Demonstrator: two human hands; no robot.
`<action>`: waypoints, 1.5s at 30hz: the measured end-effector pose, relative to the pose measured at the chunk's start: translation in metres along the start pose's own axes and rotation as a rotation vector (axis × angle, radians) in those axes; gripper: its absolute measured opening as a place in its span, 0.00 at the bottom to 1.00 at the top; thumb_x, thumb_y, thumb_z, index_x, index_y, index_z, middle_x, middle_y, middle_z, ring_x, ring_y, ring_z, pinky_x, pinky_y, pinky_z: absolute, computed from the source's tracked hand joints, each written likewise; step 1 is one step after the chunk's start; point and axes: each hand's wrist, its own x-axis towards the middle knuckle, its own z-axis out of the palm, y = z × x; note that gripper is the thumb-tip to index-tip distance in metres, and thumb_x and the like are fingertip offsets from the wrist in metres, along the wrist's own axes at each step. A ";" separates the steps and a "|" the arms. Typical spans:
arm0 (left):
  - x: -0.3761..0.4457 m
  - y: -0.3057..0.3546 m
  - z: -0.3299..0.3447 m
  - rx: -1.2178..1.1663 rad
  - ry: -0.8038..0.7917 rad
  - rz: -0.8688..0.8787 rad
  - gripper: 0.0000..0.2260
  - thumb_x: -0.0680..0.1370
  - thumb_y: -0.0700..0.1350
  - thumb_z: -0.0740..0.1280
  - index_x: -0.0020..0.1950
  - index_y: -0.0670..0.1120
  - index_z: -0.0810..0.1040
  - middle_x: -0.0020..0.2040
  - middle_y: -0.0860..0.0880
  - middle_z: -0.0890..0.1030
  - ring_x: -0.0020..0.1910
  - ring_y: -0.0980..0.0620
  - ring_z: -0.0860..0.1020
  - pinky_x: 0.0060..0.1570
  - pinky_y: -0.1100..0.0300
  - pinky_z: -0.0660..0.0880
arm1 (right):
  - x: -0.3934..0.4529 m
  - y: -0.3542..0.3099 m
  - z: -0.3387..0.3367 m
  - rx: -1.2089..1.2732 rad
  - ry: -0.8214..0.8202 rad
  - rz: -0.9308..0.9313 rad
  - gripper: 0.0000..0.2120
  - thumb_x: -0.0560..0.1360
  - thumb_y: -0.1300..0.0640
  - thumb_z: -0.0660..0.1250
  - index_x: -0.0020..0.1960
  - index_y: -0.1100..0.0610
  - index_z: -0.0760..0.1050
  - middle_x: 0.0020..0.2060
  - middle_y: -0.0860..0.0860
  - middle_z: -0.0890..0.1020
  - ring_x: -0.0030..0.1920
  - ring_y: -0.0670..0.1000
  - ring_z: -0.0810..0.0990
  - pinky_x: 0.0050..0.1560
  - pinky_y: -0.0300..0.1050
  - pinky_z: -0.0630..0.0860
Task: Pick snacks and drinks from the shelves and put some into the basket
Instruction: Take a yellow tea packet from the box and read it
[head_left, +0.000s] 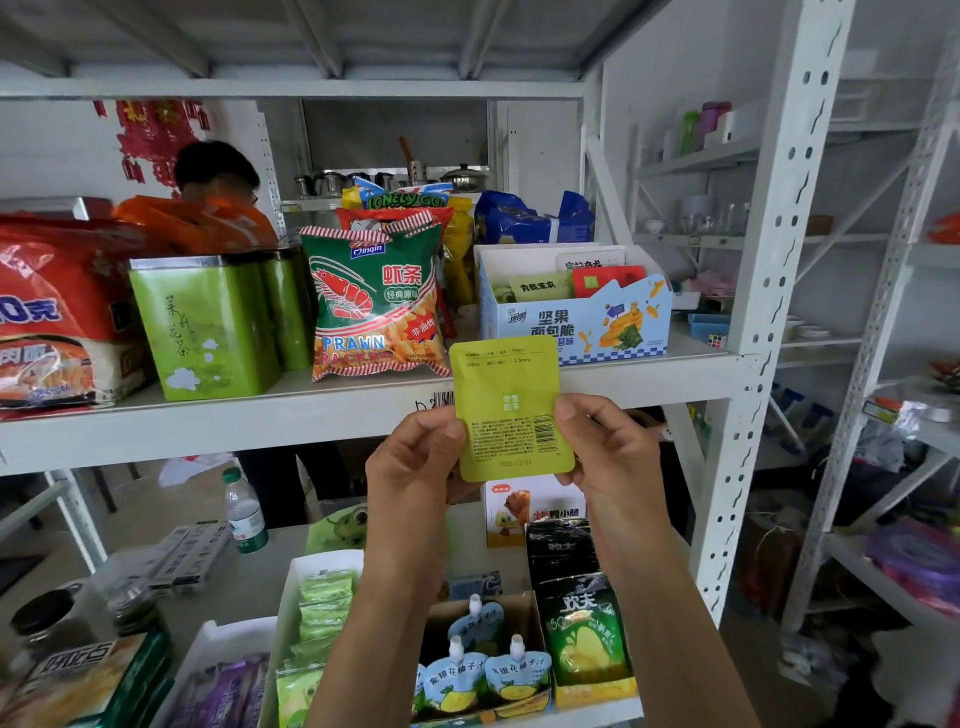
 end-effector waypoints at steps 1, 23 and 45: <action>0.000 0.000 0.001 0.019 0.027 0.013 0.07 0.82 0.38 0.62 0.52 0.38 0.79 0.45 0.42 0.85 0.42 0.46 0.83 0.41 0.51 0.83 | 0.000 0.001 0.002 -0.055 0.024 -0.062 0.03 0.75 0.56 0.71 0.49 0.54 0.81 0.36 0.50 0.82 0.35 0.50 0.74 0.30 0.42 0.70; 0.062 0.039 0.042 0.496 -0.010 0.499 0.17 0.80 0.43 0.66 0.70 0.50 0.71 0.63 0.57 0.75 0.49 0.58 0.78 0.42 0.59 0.81 | 0.060 -0.039 0.014 -0.288 -0.073 -0.426 0.08 0.82 0.56 0.61 0.50 0.53 0.78 0.41 0.51 0.81 0.40 0.44 0.76 0.42 0.37 0.74; 0.187 0.061 0.081 0.974 -0.175 0.355 0.24 0.75 0.35 0.70 0.69 0.44 0.69 0.49 0.42 0.83 0.47 0.43 0.82 0.49 0.47 0.80 | 0.187 -0.078 0.005 -0.965 -0.119 -0.376 0.23 0.75 0.59 0.69 0.68 0.47 0.71 0.37 0.49 0.85 0.37 0.46 0.79 0.45 0.44 0.76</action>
